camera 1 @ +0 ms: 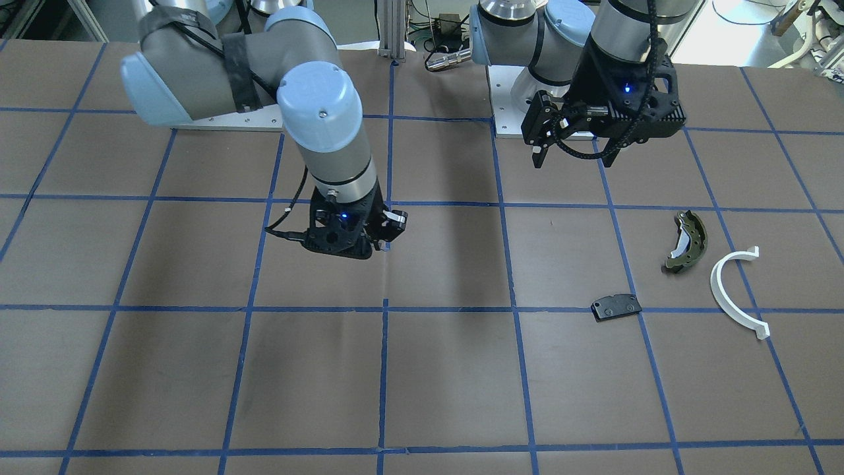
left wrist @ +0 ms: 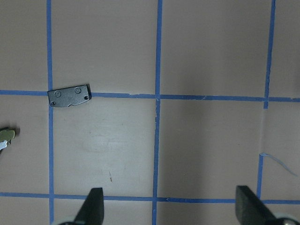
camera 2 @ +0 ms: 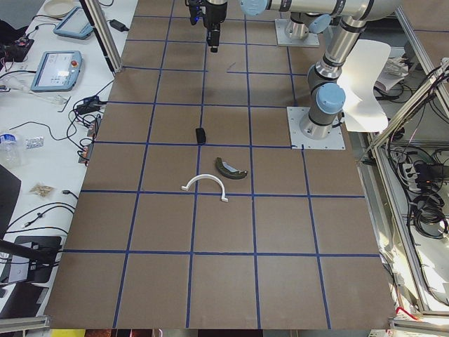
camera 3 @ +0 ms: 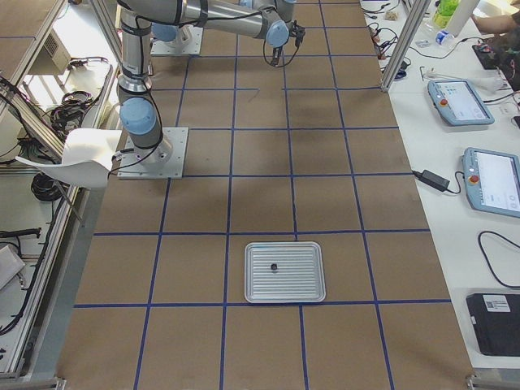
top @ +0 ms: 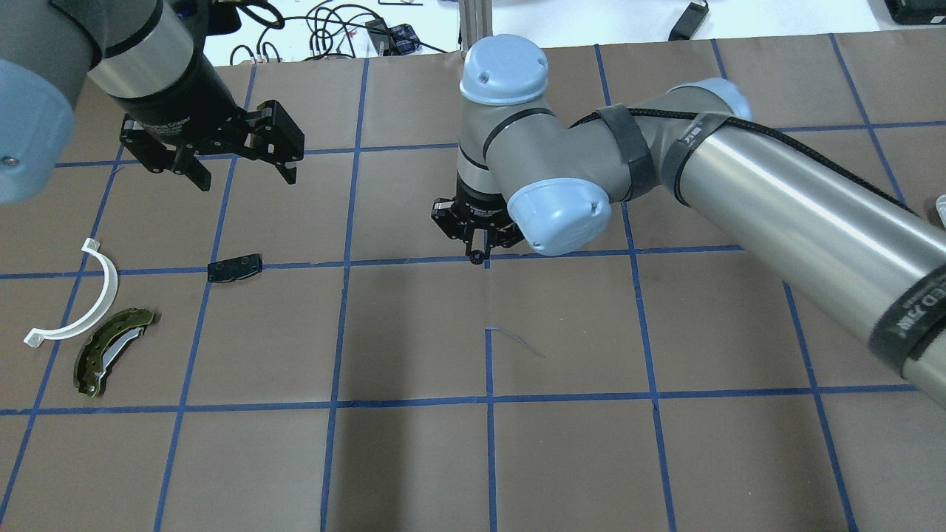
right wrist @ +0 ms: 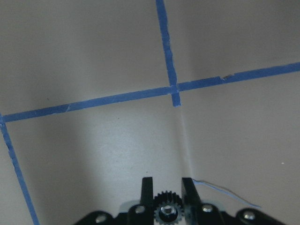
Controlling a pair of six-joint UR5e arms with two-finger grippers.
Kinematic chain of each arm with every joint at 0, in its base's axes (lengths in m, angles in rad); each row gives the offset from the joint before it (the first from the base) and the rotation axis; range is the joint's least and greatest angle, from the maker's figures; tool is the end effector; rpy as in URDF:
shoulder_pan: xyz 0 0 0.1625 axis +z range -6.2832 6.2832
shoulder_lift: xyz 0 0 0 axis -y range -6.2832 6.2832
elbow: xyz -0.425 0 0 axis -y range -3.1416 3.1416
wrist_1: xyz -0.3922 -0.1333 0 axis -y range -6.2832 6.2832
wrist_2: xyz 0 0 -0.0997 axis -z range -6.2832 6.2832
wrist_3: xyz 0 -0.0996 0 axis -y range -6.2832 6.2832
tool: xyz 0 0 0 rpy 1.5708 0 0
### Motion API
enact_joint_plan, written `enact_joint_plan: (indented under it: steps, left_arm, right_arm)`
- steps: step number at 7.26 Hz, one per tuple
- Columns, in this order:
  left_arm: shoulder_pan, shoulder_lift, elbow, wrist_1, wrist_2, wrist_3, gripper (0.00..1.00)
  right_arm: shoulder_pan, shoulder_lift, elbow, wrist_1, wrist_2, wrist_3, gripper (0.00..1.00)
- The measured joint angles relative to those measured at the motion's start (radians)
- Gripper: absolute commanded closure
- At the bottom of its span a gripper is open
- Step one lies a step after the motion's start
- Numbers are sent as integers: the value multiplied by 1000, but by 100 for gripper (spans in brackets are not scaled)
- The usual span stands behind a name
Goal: Place bearing gear from tray to pile
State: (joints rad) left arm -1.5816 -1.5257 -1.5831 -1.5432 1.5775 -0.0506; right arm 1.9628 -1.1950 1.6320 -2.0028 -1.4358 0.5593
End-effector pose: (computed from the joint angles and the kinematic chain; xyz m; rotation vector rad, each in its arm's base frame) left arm -0.1378 -0.4769 0.5065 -0.0627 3.1347 -0.0950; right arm 0.3688 -0.5082 0.2927 0.2530 3.0116 0.1003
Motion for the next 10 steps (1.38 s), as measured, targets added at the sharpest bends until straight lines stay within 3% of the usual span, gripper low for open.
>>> enact_joint_plan:
  steps: [4, 5, 7, 10]
  left_arm:
    - [-1, 0, 0, 0, 1, 0, 0]
    - [-1, 0, 0, -1, 1, 0, 0]
    - [-1, 1, 0, -1, 1, 0, 0]
    - [6, -2, -16, -10, -1, -2, 0]
  right_arm:
    - [85, 93, 32, -82, 6, 34, 100]
    - [90, 96, 63, -105, 14, 36, 80]
    - [92, 98, 98, -155, 29, 36, 0]
    - [88, 80, 99, -171, 21, 17, 0]
